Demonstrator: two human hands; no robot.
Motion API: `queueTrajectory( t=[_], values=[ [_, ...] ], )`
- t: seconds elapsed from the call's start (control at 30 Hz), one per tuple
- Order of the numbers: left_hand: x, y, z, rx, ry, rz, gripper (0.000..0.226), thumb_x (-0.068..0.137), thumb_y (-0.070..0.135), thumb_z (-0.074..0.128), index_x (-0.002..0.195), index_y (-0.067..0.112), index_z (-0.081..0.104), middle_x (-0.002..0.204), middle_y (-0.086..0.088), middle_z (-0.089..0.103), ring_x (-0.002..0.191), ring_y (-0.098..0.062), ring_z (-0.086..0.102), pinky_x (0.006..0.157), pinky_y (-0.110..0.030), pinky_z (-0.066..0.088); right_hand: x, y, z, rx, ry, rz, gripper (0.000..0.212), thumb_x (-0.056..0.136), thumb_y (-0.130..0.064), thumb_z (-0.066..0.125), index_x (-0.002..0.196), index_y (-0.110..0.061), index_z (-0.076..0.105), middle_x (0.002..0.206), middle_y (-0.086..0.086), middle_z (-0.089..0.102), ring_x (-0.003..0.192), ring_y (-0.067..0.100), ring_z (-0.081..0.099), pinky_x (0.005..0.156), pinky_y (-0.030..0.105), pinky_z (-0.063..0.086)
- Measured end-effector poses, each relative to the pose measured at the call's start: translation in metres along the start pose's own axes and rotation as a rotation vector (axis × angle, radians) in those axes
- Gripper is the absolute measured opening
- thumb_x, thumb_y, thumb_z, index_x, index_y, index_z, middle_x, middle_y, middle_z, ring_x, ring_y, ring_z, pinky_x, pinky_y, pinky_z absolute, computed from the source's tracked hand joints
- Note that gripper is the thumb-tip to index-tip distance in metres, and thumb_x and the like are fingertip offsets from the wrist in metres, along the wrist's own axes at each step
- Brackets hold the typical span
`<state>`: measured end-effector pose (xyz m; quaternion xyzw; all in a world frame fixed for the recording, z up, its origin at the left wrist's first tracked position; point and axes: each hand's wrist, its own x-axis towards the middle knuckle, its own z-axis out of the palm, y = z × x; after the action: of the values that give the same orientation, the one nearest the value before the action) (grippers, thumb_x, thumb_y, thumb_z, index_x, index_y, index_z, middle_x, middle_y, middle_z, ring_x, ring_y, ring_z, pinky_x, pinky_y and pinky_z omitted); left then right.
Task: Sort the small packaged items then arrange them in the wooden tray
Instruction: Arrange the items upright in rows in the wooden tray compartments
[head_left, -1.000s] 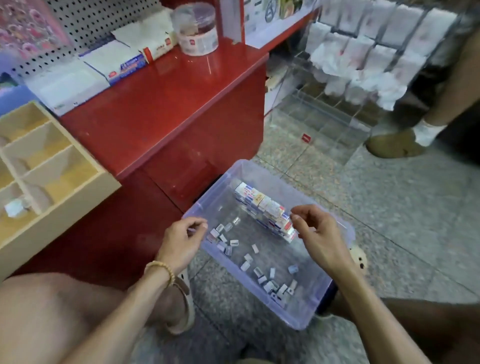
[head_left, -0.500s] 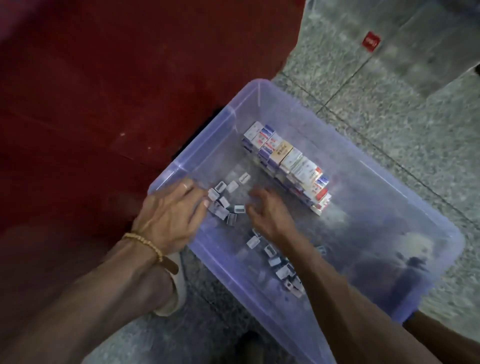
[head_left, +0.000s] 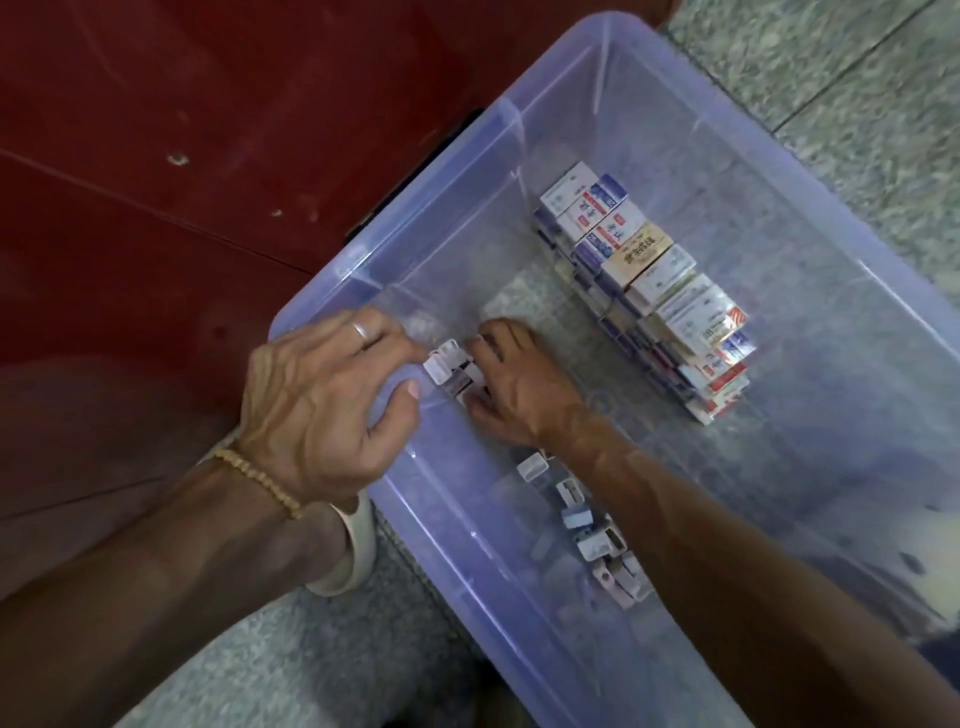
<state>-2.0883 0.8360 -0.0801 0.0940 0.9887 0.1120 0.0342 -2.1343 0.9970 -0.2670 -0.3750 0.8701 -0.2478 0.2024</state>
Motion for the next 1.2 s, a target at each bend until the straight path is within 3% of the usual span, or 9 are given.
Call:
queueTrajectory(
  t=[0.13, 0.37, 0.47, 0.57, 0.73, 0.9, 1.0, 1.1, 1.2],
  values=[
    [0.0, 0.002, 0.0, -0.009, -0.024, -0.026, 0.029, 0.084, 0.029, 0.047, 0.095, 0.017, 0.071, 0.092, 0.0, 0.067, 0.076, -0.021, 0.062, 0.059, -0.033, 0.047, 0.014, -0.001, 0.0, -0.123, -0.018, -0.212, 0.059, 0.08, -0.036, 0.054, 0.137, -0.019, 0.057, 0.13, 0.013, 0.057, 0.116, 0.035, 0.051, 0.093, 0.044, 0.038],
    [0.0, 0.001, 0.0, 0.026, -0.051, -0.036, 0.034, 0.084, 0.032, 0.045, 0.095, 0.015, 0.071, 0.094, 0.001, 0.067, 0.073, -0.021, 0.06, 0.062, -0.027, 0.036, -0.021, 0.026, 0.005, -0.243, 0.002, -0.365, 0.046, 0.093, -0.038, 0.053, 0.134, -0.016, 0.059, 0.132, 0.016, 0.058, 0.118, 0.038, 0.053, 0.1, 0.049, 0.041],
    [-0.001, 0.002, 0.001, 0.016, -0.034, -0.044, 0.034, 0.083, 0.032, 0.045, 0.095, 0.015, 0.072, 0.094, 0.001, 0.067, 0.076, -0.022, 0.062, 0.063, -0.026, 0.033, -0.04, 0.035, 0.006, -0.266, -0.023, -0.345, 0.059, 0.088, -0.045, 0.052, 0.14, -0.019, 0.053, 0.14, 0.02, 0.052, 0.129, 0.043, 0.046, 0.106, 0.058, 0.039],
    [-0.001, 0.004, 0.001, 0.018, -0.02, -0.05, 0.033, 0.084, 0.032, 0.045, 0.095, 0.016, 0.071, 0.093, 0.001, 0.067, 0.077, -0.023, 0.062, 0.062, -0.027, 0.035, -0.046, 0.038, 0.009, -0.321, -0.066, -0.334, 0.073, 0.076, -0.056, 0.059, 0.143, -0.028, 0.048, 0.152, 0.021, 0.042, 0.14, 0.046, 0.034, 0.111, 0.067, 0.025],
    [-0.002, 0.005, 0.002, 0.019, -0.013, -0.041, 0.032, 0.084, 0.033, 0.046, 0.095, 0.016, 0.071, 0.094, 0.001, 0.067, 0.077, -0.024, 0.063, 0.06, -0.029, 0.039, -0.03, 0.036, 0.007, -0.333, 0.037, -0.283, 0.049, 0.085, -0.04, 0.058, 0.13, -0.021, 0.057, 0.136, 0.016, 0.055, 0.12, 0.039, 0.052, 0.087, 0.05, 0.04],
    [-0.003, 0.005, 0.003, 0.02, -0.016, -0.045, 0.032, 0.084, 0.033, 0.045, 0.094, 0.017, 0.071, 0.092, 0.001, 0.067, 0.076, -0.023, 0.062, 0.058, -0.03, 0.04, -0.032, 0.031, 0.009, -0.318, 0.137, -0.163, 0.022, 0.085, -0.029, 0.059, 0.101, -0.015, 0.064, 0.105, 0.016, 0.059, 0.094, 0.037, 0.054, 0.067, 0.046, 0.049],
    [-0.002, 0.004, 0.002, 0.014, -0.019, -0.047, 0.033, 0.084, 0.034, 0.044, 0.095, 0.017, 0.071, 0.093, 0.001, 0.067, 0.077, -0.024, 0.063, 0.058, -0.032, 0.043, -0.033, 0.027, 0.006, -0.354, 0.098, -0.127, 0.023, 0.078, -0.023, 0.074, 0.097, -0.013, 0.065, 0.1, 0.016, 0.059, 0.089, 0.038, 0.057, 0.059, 0.043, 0.05],
    [-0.002, 0.004, 0.002, 0.014, -0.014, -0.046, 0.033, 0.085, 0.034, 0.044, 0.094, 0.016, 0.071, 0.091, 0.0, 0.067, 0.076, -0.024, 0.063, 0.058, -0.033, 0.044, -0.037, 0.025, 0.004, -0.343, 0.064, -0.11, 0.025, 0.079, -0.023, 0.076, 0.099, -0.011, 0.065, 0.102, 0.021, 0.059, 0.093, 0.043, 0.058, 0.044, 0.038, 0.049],
    [-0.002, 0.003, 0.003, 0.013, -0.01, -0.045, 0.034, 0.084, 0.034, 0.044, 0.094, 0.016, 0.071, 0.09, 0.0, 0.067, 0.076, -0.024, 0.063, 0.058, -0.033, 0.044, -0.043, 0.025, 0.004, -0.319, 0.058, -0.068, 0.029, 0.08, -0.022, 0.076, 0.104, -0.01, 0.065, 0.107, 0.024, 0.058, 0.097, 0.046, 0.057, 0.041, 0.038, 0.049]
  ],
)
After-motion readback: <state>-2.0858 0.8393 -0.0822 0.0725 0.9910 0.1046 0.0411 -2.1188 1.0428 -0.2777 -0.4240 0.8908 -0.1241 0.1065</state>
